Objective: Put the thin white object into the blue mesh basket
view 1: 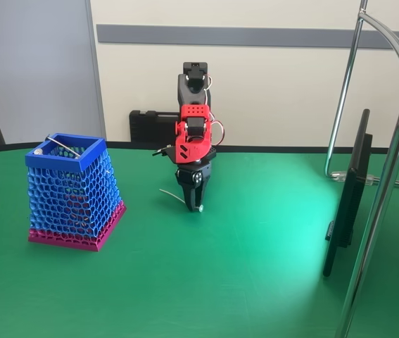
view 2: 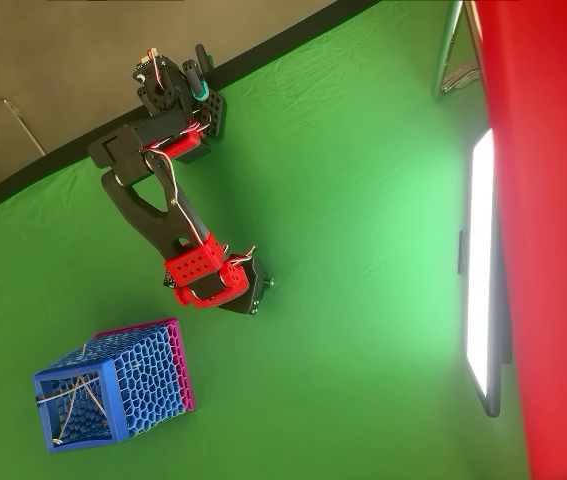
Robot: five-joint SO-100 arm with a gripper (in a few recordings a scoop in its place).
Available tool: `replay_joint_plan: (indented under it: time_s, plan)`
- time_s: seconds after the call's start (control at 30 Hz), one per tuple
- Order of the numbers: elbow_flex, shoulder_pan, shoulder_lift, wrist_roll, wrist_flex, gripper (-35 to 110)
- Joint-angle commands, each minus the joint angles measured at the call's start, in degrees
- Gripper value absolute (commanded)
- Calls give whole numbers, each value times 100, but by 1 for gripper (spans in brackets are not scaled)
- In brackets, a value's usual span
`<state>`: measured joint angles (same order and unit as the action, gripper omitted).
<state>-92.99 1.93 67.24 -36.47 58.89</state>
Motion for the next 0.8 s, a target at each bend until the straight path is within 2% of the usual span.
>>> replay_joint_plan:
  time_s: [0.0, 0.27, 0.77]
  plan:
    - [246, 18, 9, -9, 97, 14]
    - [729, 0, -352, 9, 475, 12]
    - [721, -9, -352, 97, 475, 1]
